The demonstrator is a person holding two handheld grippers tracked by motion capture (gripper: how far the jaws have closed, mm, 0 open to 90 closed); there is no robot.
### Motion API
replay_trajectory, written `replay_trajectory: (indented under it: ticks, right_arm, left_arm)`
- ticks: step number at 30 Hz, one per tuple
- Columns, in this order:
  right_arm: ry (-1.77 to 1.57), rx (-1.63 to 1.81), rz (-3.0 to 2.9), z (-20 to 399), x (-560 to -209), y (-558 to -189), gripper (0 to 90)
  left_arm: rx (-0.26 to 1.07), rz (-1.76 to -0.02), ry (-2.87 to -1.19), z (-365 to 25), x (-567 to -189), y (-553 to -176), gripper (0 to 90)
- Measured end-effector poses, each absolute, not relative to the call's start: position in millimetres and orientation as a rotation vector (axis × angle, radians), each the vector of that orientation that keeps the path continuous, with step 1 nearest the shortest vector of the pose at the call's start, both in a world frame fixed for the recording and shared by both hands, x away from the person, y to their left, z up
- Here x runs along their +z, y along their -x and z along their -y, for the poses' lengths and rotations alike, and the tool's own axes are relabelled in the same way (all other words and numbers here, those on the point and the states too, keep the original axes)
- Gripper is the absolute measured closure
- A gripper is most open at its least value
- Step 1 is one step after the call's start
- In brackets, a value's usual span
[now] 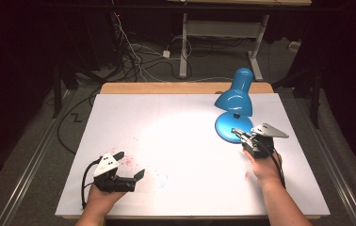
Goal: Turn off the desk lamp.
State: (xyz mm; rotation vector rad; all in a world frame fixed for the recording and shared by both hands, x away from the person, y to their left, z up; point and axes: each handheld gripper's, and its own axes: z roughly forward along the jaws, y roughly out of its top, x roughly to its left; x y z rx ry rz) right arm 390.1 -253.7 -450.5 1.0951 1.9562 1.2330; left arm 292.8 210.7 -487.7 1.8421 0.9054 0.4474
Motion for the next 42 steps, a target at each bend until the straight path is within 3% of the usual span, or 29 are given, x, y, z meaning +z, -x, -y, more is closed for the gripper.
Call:
replay_trajectory:
  ticks: [21, 42]
  right_arm:
    - [-1.205, 1.197, -1.955, 255, -460, -432, 90.0]
    - [-1.296, 1.159, -1.996, 254, -471, -440, 90.0]
  left_arm:
    - [0.445, -0.899, -1.838, -212, -488, -295, 0.0]
    - [0.439, -0.900, -1.832, -213, -488, -295, 0.0]
